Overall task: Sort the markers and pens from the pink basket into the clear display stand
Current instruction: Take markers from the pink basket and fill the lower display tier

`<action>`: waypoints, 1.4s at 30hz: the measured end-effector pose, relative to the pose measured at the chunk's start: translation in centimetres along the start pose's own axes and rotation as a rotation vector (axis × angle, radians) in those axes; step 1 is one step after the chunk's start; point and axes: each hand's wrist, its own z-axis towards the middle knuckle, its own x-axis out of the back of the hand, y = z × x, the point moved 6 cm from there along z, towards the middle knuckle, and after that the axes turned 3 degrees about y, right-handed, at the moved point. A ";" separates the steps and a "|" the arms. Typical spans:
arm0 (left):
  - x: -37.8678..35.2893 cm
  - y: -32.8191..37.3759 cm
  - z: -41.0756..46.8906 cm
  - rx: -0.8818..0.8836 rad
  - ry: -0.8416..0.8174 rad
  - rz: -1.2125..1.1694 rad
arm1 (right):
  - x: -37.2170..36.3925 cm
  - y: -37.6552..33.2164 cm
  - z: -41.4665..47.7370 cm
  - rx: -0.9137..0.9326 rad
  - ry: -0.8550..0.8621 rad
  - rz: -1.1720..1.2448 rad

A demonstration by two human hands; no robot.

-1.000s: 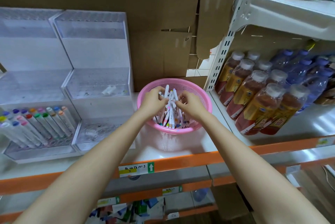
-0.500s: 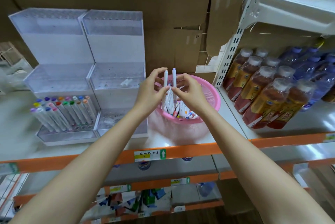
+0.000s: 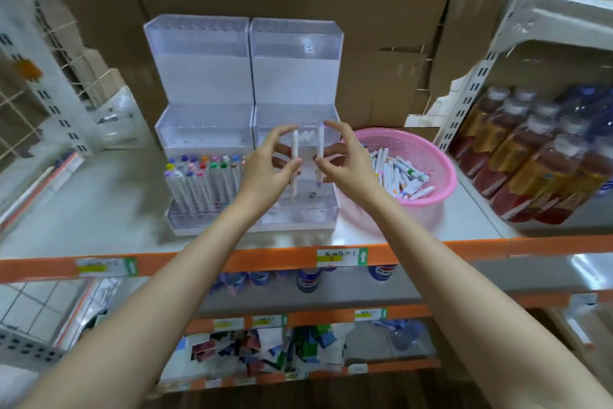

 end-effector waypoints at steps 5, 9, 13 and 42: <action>5.9 -1.9 -0.7 -0.036 0.009 0.056 | -5.2 -2.9 -1.2 0.056 -0.020 0.002; 9.4 -2.8 -0.7 -0.054 0.055 0.055 | -8.8 -4.4 -1.5 0.069 0.002 -0.033; 11.2 -3.2 -0.5 -0.079 0.031 0.039 | -11.0 -5.2 -1.3 0.052 0.074 -0.059; 13.0 -6.0 0.0 -0.175 0.082 0.175 | -15.0 -6.0 -1.3 0.167 0.145 -0.094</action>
